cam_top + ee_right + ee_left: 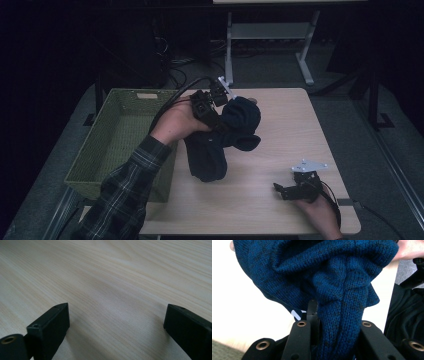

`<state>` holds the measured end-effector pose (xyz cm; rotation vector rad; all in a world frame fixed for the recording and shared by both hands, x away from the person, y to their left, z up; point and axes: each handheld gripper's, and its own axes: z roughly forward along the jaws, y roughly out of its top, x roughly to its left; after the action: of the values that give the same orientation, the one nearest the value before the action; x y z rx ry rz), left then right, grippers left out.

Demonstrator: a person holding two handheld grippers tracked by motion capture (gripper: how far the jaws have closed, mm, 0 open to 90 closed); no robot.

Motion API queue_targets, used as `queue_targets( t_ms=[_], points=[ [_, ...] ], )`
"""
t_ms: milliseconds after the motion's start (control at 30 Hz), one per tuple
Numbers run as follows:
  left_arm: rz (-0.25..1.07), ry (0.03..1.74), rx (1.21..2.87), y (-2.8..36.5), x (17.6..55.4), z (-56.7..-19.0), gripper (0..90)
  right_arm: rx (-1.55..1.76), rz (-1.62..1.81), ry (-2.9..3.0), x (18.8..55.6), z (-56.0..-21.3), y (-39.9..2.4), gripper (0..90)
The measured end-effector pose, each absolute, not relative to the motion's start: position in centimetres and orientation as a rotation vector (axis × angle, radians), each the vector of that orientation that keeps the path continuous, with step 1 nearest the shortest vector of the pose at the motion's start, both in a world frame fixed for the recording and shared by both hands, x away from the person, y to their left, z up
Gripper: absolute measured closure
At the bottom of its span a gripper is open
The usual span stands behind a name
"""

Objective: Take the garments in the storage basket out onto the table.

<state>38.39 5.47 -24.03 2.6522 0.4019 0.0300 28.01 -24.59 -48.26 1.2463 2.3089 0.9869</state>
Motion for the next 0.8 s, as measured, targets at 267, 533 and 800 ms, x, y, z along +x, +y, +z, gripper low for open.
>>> queue_targets(
  t_ms=[267,533,800],
  points=[
    [0.013,0.393,2.635,3.2,38.3,-26.2,73.8,1.247,0.988,2.307,28.0,-48.3,-24.6,6.0],
    [-0.03,0.381,2.647,1.0,38.3,-29.1,73.7,1.248,0.987,2.307,28.0,-48.3,-24.6,5.9],
    [-0.072,0.366,2.652,-1.1,38.5,-31.9,73.6,1.247,0.989,2.308,28.0,-48.3,-24.6,6.0]
  ],
)
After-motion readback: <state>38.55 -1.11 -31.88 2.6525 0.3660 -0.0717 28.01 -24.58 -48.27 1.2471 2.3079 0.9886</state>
